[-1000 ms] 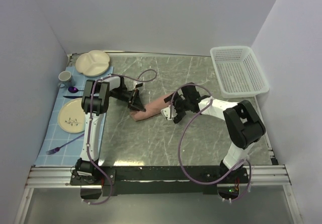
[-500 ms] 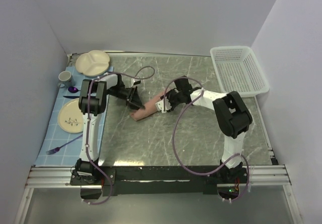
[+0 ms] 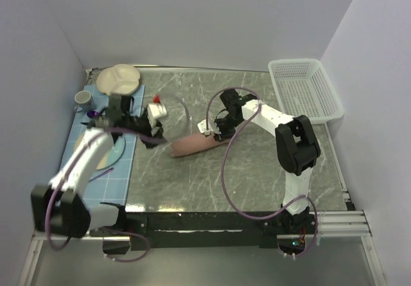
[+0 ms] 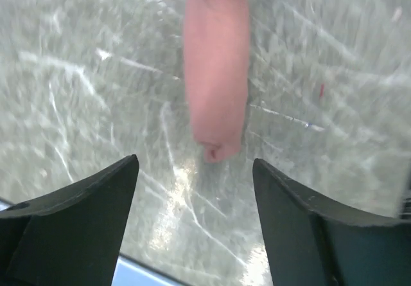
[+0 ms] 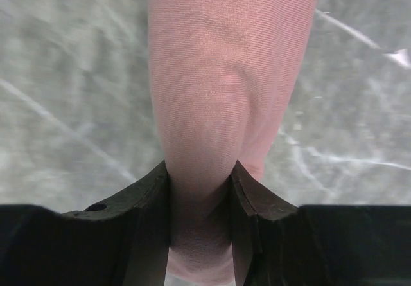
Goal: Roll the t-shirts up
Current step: Roll the T-shirt to the center of the board.
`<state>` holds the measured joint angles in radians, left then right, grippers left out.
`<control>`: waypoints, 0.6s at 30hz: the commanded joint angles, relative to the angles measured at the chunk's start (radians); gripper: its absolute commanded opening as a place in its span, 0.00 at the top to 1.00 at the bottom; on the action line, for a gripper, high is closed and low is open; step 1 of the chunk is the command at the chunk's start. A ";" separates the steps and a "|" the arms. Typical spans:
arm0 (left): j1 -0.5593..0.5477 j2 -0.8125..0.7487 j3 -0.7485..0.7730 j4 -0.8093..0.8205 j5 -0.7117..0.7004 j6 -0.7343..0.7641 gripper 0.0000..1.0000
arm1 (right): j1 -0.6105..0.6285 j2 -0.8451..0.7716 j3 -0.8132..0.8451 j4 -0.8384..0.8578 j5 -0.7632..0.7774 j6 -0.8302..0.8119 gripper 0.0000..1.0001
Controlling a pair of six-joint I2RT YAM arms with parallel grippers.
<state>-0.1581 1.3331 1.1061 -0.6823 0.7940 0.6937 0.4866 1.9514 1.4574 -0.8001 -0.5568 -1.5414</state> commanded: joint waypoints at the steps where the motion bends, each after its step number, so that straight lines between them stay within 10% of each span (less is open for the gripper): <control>1: -0.127 -0.132 -0.299 0.412 -0.272 0.148 0.20 | 0.001 -0.008 0.037 -0.142 -0.055 0.128 0.61; 18: -0.416 0.030 -0.491 0.849 -0.492 0.306 0.23 | -0.037 0.173 0.268 -0.424 -0.115 0.116 0.62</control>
<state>-0.5674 1.2881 0.5728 0.0566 0.3168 0.9310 0.4614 2.0972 1.6787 -1.0863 -0.6266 -1.4094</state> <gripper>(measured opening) 0.770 0.400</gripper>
